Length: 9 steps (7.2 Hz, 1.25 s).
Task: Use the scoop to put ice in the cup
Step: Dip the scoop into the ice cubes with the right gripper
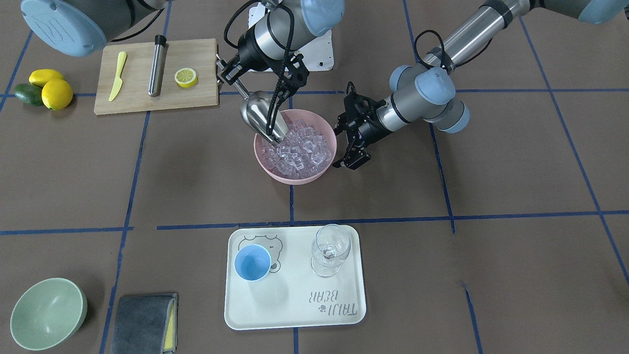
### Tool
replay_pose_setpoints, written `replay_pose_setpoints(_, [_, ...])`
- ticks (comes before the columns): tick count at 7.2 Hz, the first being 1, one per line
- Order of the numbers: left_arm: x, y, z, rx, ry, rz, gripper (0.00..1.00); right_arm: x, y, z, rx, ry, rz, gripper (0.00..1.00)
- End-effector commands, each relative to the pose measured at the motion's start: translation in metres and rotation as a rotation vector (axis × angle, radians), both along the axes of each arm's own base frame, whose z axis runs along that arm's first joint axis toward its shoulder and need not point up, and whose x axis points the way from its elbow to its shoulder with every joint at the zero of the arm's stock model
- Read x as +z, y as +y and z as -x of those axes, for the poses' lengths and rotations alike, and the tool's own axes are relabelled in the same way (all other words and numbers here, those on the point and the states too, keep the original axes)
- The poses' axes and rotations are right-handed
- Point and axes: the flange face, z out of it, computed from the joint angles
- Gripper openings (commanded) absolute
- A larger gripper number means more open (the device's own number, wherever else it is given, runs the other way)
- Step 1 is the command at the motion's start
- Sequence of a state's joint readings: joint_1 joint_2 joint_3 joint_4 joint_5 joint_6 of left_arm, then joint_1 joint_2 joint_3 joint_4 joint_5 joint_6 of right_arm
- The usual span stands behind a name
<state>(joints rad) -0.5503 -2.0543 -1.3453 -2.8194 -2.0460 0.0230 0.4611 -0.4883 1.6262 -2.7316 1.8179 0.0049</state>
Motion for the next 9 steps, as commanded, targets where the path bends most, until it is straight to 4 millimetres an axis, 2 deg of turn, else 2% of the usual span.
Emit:
replay_pose_setpoints(1, [0.000,0.000,-0.001,0.001,0.000,0.000,1.00,0.007,-0.012,0.024,0.002,-0.025,-0.019,0.00])
replay_pose_setpoints(5, [0.003,-0.001,-0.003,0.002,-0.007,0.004,1.00,0.014,-0.007,0.045,0.018,-0.076,-0.084,0.00])
replay_pose_setpoints(7, [0.003,-0.001,-0.003,0.002,-0.007,0.004,1.00,0.025,-0.008,0.050,0.020,-0.112,-0.104,0.00])
replay_pose_setpoints(8, [0.003,-0.001,-0.003,0.000,-0.007,0.004,1.00,0.032,-0.002,0.050,0.043,-0.119,-0.123,0.00])
replay_pose_setpoints(9, [0.003,-0.001,-0.003,0.000,-0.007,0.004,1.00,0.047,0.001,0.044,0.051,-0.157,-0.150,0.00])
